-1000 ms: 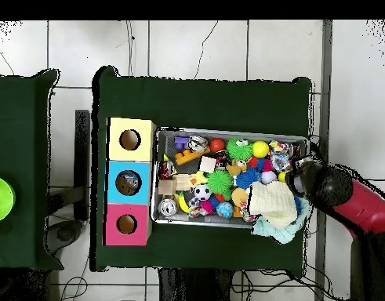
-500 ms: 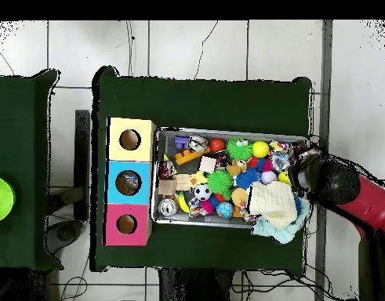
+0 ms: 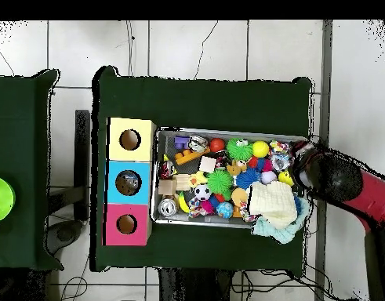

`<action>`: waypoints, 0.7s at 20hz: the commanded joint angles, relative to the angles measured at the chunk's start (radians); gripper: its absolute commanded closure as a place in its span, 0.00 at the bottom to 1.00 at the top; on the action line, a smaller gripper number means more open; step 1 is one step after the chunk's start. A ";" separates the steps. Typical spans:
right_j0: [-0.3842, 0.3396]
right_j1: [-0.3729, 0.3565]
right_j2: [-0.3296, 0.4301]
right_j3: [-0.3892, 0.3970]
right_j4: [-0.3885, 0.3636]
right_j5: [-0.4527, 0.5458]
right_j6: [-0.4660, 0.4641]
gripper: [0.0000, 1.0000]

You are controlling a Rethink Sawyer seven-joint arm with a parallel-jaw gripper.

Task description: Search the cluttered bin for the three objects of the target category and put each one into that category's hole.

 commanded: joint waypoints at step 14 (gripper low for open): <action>0.035 0.014 0.153 0.076 -0.042 0.134 -0.210 0.00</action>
